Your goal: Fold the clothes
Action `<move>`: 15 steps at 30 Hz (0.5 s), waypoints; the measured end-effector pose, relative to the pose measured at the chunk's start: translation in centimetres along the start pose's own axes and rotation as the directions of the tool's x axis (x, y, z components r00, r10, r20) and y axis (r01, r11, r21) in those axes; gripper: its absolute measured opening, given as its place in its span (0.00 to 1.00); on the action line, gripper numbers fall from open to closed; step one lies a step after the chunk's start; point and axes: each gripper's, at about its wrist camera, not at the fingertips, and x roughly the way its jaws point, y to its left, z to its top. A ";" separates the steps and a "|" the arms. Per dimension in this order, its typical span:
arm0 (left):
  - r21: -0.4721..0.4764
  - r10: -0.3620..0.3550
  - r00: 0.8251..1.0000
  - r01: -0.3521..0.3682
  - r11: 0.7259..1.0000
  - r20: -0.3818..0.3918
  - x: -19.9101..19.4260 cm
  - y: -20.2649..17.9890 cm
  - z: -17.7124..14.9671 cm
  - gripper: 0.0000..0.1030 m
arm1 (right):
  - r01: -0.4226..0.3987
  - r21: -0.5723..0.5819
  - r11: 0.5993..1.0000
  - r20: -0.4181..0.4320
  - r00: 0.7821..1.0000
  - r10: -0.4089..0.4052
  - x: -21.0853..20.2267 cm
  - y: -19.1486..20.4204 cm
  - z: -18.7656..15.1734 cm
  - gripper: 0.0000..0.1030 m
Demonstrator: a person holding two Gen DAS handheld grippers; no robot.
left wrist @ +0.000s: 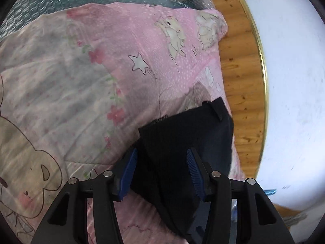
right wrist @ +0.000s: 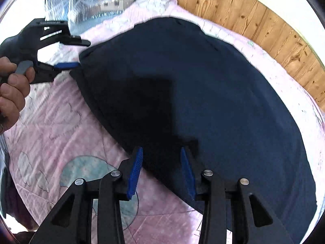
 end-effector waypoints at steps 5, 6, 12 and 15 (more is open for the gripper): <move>-0.050 -0.060 0.998 0.059 0.997 -0.017 1.5 0.3 1.8 0.50 | -0.012 -0.006 1.000 0.031 0.999 0.012 0.0 0.5 1.7 0.44; -0.049 -0.058 0.998 0.057 0.997 -0.032 2.0 0.4 2.1 0.50 | -0.013 -0.005 1.000 0.030 0.999 0.013 0.2 0.7 2.0 0.44; 0.035 -0.016 0.999 0.018 0.999 -0.036 4.1 -2.1 2.5 0.04 | -0.008 -0.007 1.000 0.014 1.000 0.008 1.0 1.1 2.1 0.44; 0.079 -0.042 0.999 0.042 0.996 0.000 1.4 -4.0 2.0 0.04 | 0.022 -0.046 0.999 0.041 0.999 -0.020 0.6 1.1 2.4 0.44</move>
